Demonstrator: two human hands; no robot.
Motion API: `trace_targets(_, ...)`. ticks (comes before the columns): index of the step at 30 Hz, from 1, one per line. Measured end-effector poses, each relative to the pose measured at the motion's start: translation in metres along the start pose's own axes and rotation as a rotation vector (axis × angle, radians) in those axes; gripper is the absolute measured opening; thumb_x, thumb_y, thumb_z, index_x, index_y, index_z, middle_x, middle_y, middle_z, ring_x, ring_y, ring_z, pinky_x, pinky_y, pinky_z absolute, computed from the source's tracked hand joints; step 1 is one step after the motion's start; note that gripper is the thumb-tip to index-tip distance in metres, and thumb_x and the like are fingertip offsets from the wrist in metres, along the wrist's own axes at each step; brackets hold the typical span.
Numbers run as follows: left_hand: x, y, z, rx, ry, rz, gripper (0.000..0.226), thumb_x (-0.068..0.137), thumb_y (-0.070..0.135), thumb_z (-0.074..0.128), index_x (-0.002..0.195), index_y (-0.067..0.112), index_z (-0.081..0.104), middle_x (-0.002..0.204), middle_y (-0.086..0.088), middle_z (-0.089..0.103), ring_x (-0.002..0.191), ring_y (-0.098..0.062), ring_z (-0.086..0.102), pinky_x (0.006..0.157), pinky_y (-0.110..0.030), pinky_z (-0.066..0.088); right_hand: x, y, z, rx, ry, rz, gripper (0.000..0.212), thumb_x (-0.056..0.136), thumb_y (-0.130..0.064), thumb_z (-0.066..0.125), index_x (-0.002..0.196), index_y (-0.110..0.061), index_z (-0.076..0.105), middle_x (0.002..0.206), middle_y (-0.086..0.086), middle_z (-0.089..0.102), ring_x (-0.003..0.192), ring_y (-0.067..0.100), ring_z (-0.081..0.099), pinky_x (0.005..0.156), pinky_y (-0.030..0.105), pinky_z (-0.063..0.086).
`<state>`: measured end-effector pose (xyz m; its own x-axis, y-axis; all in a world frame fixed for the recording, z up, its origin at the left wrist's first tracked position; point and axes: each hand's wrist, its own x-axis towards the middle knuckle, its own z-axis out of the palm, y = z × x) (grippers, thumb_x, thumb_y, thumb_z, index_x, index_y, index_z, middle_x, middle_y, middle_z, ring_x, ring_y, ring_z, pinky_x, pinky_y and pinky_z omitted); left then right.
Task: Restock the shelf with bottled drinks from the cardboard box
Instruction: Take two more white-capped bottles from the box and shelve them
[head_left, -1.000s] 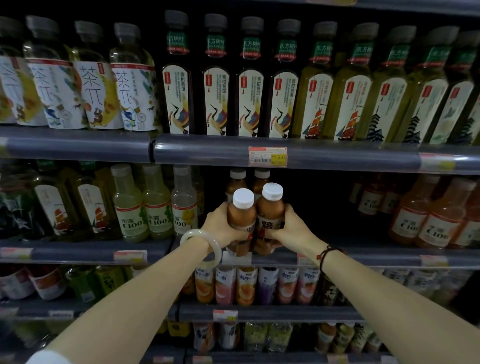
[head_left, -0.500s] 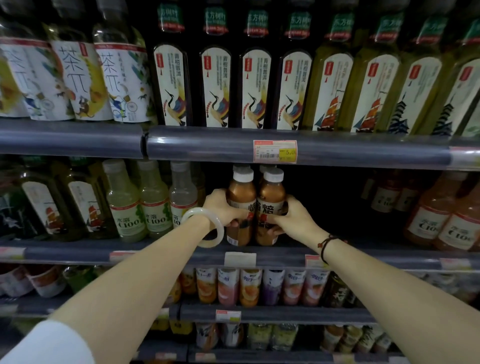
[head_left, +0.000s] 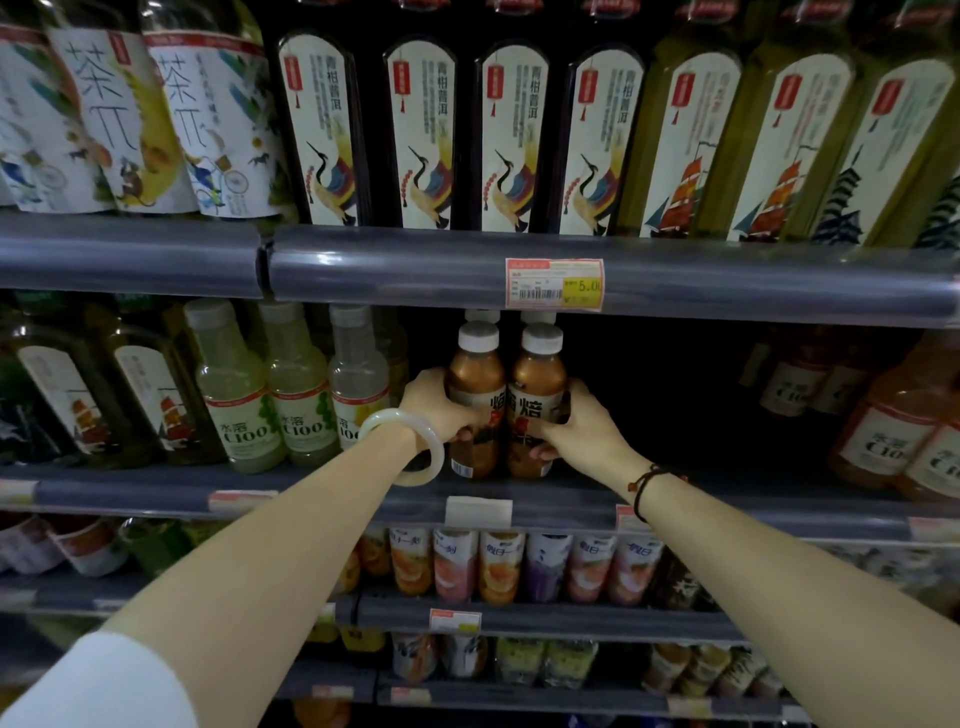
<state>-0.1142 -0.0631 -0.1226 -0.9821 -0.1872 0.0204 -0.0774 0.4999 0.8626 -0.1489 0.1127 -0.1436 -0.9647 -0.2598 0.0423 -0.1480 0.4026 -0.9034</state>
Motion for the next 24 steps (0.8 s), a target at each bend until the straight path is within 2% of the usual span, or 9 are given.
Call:
trace_targets(2, 0.002, -0.001, 0.0, 0.003, 0.004, -0.004, 0.021, 0.078, 0.017, 0.075, 0.092, 0.009, 0.062, 0.088, -0.014, 0.072, 0.072, -0.026, 0.069, 0.073, -0.039, 0.059, 0.002, -0.001, 0.001, -0.017, 0.013, -0.012, 0.046, 0.079, -0.019, 0.073, 0.113, -0.018, 0.042, 0.11, 0.008, 0.064, 0.093, 0.03, 0.069, 0.082, 0.049, 0.058)
trace_targets(5, 0.003, -0.001, 0.001, -0.003, 0.009, -0.003, 0.021, 0.077, 0.017, 0.076, 0.083, 0.019, 0.056, 0.082, -0.008, 0.07, 0.07, -0.024, 0.068, 0.075, -0.04, 0.059, 0.003, 0.0, 0.001, -0.007, 0.016, -0.021, 0.047, 0.079, -0.021, 0.074, 0.111, -0.021, 0.04, 0.11, 0.005, 0.062, 0.102, 0.031, 0.066, 0.087, 0.051, 0.055)
trace_targets(10, 0.0, -0.006, 0.003, -0.06, 0.009, 0.014, 0.027, 0.075, 0.016, 0.078, 0.093, 0.017, 0.058, 0.089, -0.008, 0.068, 0.07, -0.018, 0.065, 0.07, -0.031, 0.057, 0.0, -0.001, 0.001, -0.012, 0.01, -0.015, 0.045, 0.08, -0.022, 0.073, 0.114, -0.016, 0.045, 0.111, 0.01, 0.065, 0.095, 0.03, 0.068, 0.083, 0.05, 0.057)
trace_targets(13, -0.004, -0.007, 0.003, -0.099, 0.016, -0.01, 0.026, 0.074, 0.014, 0.079, 0.093, 0.015, 0.061, 0.095, -0.014, 0.071, 0.076, -0.022, 0.068, 0.079, -0.037, 0.058, -0.002, -0.002, 0.001, -0.041, -0.002, -0.031, 0.033, 0.081, -0.02, 0.071, 0.108, -0.012, 0.054, 0.103, 0.009, 0.069, 0.088, 0.025, 0.07, 0.082, 0.048, 0.058)
trace_targets(15, -0.007, -0.008, 0.001, -0.118, 0.01, -0.03, 0.029, 0.074, 0.013, 0.08, 0.097, 0.012, 0.062, 0.096, -0.012, 0.071, 0.081, -0.024, 0.07, 0.082, -0.038, 0.059, -0.006, -0.004, 0.0, -0.096, -0.005, -0.048, 0.021, 0.085, -0.017, 0.067, 0.104, -0.013, 0.057, 0.102, 0.007, 0.067, 0.088, 0.021, 0.065, 0.085, 0.04, 0.055)
trace_targets(17, -0.011, -0.01, -0.002, -0.107, -0.002, -0.053, 0.038, 0.073, 0.013, 0.08, 0.106, 0.005, 0.064, 0.1, -0.013, 0.071, 0.085, -0.025, 0.071, 0.082, -0.04, 0.059, -0.011, -0.004, -0.003, -0.179, 0.003, -0.049, 0.025, 0.087, -0.021, 0.065, 0.109, -0.011, 0.058, 0.102, 0.004, 0.063, 0.093, 0.018, 0.062, 0.085, 0.034, 0.053)
trace_targets(21, -0.024, -0.01, -0.008, 0.012, -0.011, -0.085, 0.029, 0.078, 0.019, 0.077, 0.101, 0.006, 0.063, 0.095, -0.013, 0.071, 0.08, -0.022, 0.067, 0.073, -0.036, 0.059, -0.024, -0.001, -0.006, -0.38, -0.008, 0.008, 0.014, 0.088, -0.022, 0.061, 0.09, -0.008, 0.06, 0.079, 0.004, 0.066, 0.079, 0.024, 0.067, 0.075, 0.04, 0.058)
trace_targets(22, -0.029, -0.01, -0.011, 0.064, -0.025, -0.087, 0.025, 0.08, 0.021, 0.075, 0.099, 0.012, 0.061, 0.093, -0.012, 0.07, 0.079, -0.021, 0.067, 0.068, -0.034, 0.058, -0.026, -0.003, -0.006, -0.412, -0.017, 0.009, 0.017, 0.089, -0.021, 0.061, 0.088, -0.004, 0.062, 0.078, 0.006, 0.066, 0.077, 0.024, 0.067, 0.074, 0.04, 0.058)
trace_targets(24, -0.039, -0.008, -0.019, 0.141, -0.069, -0.095, 0.024, 0.083, 0.024, 0.072, 0.101, 0.009, 0.065, 0.09, -0.009, 0.069, 0.073, -0.019, 0.065, 0.053, -0.024, 0.053, -0.032, -0.011, -0.002, -0.399, -0.043, -0.004, 0.02, 0.089, -0.02, 0.061, 0.089, 0.0, 0.065, 0.08, 0.01, 0.067, 0.071, 0.021, 0.065, 0.064, 0.033, 0.059)
